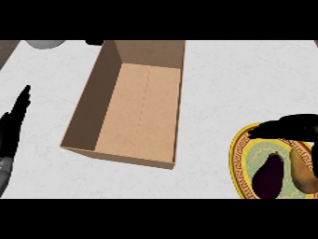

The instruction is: Pick the pear from the plate and place it in the cardboard box

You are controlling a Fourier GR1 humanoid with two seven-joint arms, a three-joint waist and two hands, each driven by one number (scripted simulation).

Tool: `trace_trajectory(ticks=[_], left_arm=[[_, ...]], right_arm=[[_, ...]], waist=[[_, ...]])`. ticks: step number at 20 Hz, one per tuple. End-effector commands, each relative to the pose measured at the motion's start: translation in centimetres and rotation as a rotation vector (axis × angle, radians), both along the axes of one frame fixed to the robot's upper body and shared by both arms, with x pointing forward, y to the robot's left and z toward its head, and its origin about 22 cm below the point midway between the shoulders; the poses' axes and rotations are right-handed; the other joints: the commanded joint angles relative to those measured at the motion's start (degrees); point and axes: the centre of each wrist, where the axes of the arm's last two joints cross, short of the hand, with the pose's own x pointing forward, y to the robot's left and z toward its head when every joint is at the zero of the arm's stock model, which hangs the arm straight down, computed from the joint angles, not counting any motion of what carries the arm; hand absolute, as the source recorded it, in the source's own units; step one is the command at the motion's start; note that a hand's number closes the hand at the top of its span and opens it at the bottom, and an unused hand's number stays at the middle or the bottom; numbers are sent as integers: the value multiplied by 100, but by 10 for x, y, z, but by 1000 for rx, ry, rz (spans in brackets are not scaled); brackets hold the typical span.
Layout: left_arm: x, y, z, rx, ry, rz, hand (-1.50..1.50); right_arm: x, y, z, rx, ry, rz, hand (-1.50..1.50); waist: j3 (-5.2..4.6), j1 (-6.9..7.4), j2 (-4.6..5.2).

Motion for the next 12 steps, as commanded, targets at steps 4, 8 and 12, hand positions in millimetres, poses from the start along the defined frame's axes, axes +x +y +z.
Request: trace_trajectory(ticks=[4, 8, 12], left_arm=[[-6, 14, -3, 8, 18, 13, 0], [5, 4, -5, -2, -1, 23, 0], [2, 2, -5, -4, 7, 31, 0]], right_arm=[[11, 2, -28, 44, 174, 70, -150], [18, -16, -12, 71, 188, 70, -150], [22, 1, -8, 99, 230, 112, -150]], waist=[[4, -62, -14], [0, -121, -2], [-7, -181, -51]])
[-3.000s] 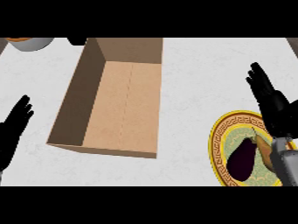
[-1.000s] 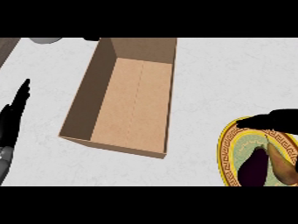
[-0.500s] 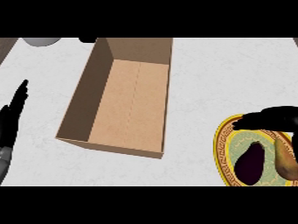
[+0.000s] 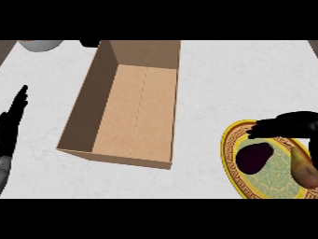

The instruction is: Pick the pear from the plate and place it in the cardboard box

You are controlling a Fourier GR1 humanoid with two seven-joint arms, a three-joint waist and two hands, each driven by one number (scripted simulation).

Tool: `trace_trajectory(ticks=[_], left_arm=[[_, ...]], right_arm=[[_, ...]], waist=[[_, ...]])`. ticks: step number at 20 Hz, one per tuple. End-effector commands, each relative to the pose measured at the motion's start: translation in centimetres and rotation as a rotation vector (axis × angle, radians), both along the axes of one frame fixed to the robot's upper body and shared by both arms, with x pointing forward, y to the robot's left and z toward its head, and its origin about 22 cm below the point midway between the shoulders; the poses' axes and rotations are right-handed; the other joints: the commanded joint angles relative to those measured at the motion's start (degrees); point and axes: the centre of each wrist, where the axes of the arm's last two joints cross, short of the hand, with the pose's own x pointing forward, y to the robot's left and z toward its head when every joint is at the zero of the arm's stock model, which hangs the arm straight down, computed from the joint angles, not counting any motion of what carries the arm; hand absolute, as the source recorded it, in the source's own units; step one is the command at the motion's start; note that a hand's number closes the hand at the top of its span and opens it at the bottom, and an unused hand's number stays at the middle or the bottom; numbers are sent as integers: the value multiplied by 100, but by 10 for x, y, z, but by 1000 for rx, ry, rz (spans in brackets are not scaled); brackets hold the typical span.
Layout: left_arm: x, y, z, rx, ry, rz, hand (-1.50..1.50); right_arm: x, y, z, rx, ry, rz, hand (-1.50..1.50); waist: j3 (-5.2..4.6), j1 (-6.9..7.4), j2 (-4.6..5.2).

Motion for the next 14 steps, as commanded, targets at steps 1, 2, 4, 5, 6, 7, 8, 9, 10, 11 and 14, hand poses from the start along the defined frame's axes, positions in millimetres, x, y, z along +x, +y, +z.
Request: trace_trajectory(ticks=[1, 2, 4, 5, 6, 7, 8, 9, 10, 11, 14], left_arm=[[-2, 5, 3, 13, -1, 19, 0], [-3, 11, 11, 4, -13, 3, 0], [-8, 3, -5, 13, 2, 11, 0], [-7, 4, 0, 2, -2, 24, 0], [-12, 1, -3, -7, 11, 10, 0], [-8, 16, -3, -3, 0, 30, 0], [-9, 11, 1, -5, 1, 19, 0], [-5, 12, 11, 11, 15, 17, 0], [-10, 14, 7, 1, 4, 22, 0], [-15, 15, 0, 7, 14, 27, 0], [-16, 18, 0, 16, 15, 31, 0]], right_arm=[[6, -2, 4, 110, 218, 31, -150], [2, 15, -5, 117, 236, 64, -150], [6, 0, 11, 153, 232, 52, -150], [-1, 2, -3, 149, 234, 65, -150], [-1, 22, -10, 163, 243, 82, -150], [-2, 13, 0, 145, 258, 83, -150], [-6, 16, -10, 148, 257, 83, -150], [-3, 7, 6, 129, 254, 86, -150], [-4, 20, -3, 94, 237, 112, -150], [-7, 18, -3, 82, 230, 125, -150], [-11, 10, -1, 1, 218, 111, -150]], waist=[[17, 6, 1], [13, -18, -26], [12, -42, -10], [17, -30, -9], [14, -40, -32], [5, -105, -21], [12, -86, -26], [13, -102, -39], [12, -89, -37], [12, -95, -36], [10, -123, -42]])
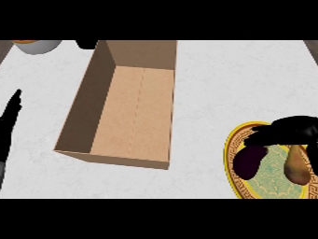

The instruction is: Pick the pear from the plate and place it in the cardboard box

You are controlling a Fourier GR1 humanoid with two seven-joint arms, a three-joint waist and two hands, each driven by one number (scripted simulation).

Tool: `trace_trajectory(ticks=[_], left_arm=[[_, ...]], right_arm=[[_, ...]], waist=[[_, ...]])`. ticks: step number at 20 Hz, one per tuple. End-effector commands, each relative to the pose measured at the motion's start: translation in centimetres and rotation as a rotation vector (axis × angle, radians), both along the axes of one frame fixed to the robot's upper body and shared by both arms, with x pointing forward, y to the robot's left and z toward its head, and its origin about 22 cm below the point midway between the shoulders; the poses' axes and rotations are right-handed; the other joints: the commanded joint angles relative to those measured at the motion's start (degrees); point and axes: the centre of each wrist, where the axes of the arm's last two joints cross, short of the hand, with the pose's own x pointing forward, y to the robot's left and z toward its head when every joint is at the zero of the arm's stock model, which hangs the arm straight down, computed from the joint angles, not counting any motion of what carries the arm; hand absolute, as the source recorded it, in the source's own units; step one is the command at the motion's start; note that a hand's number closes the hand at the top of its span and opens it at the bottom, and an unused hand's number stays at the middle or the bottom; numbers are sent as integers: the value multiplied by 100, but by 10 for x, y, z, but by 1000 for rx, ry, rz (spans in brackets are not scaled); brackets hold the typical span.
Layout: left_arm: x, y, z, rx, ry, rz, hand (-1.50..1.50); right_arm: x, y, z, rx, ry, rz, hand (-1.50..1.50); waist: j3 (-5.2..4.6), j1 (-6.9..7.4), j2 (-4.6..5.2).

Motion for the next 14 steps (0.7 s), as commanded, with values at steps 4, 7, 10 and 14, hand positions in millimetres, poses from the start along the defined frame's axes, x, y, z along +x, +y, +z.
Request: trace_trajectory(ticks=[4, 7, 10, 14], left_arm=[[-12, 3, -2, 0, -6, -7, 0], [-12, -6, -3, -6, -8, 2, 0], [-8, 13, 5, -4, -19, -5, 0], [-5, -7, -5, 3, 4, 0, 0]], right_arm=[[-7, 7, -24, -70, 170, -4, -150], [2, 25, -10, -67, 161, 12, -150], [-15, 12, -37, 51, 37, -4, 150], [-6, 15, -43, 94, -34, -34, 150]], waist=[[13, 7, 12], [12, -17, -4], [16, -51, 6], [18, -27, 25]])
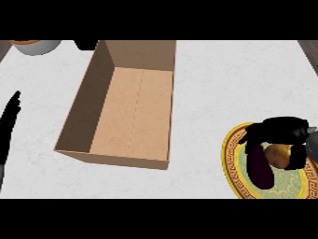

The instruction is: Pick the pear from the plate and place it in the cardboard box

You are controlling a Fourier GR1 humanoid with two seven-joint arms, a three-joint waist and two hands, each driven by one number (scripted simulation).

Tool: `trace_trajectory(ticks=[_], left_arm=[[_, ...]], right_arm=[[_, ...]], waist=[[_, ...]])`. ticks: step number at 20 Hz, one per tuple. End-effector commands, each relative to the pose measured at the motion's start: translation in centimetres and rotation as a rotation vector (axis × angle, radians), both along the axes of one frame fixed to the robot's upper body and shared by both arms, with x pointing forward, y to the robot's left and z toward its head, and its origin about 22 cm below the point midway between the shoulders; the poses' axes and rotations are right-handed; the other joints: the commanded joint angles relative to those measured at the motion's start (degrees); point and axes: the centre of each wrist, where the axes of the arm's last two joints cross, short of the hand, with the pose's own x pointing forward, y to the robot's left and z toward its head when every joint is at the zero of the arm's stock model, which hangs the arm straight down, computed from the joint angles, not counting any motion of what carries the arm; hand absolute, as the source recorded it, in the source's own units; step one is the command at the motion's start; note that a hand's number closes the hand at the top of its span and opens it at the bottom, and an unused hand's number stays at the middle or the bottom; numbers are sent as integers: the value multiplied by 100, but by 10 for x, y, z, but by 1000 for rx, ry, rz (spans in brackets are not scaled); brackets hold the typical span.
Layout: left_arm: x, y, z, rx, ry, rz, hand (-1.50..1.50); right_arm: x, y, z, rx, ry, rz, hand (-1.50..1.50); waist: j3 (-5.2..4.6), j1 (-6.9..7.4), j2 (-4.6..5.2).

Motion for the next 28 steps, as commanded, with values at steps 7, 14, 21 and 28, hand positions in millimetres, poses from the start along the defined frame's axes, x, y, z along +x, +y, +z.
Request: trace_trajectory(ticks=[7, 14, 21, 28], left_arm=[[-2, 5, -10, 8, 12, -9, 0], [19, -15, 14, 0, -38, -44, 0], [3, -2, 2, 2, 4, -34, 0], [11, -9, -3, -10, 10, -2, 0]], right_arm=[[23, 18, 0, 159, -175, -49, 150], [89, 67, 76, 365, -660, -313, 150], [113, 60, 144, 630, -815, -295, 150], [120, 114, 153, 781, -770, -157, 150]], waist=[[95, -7, 114], [111, 216, 194], [100, 154, 129], [94, 21, 102]])
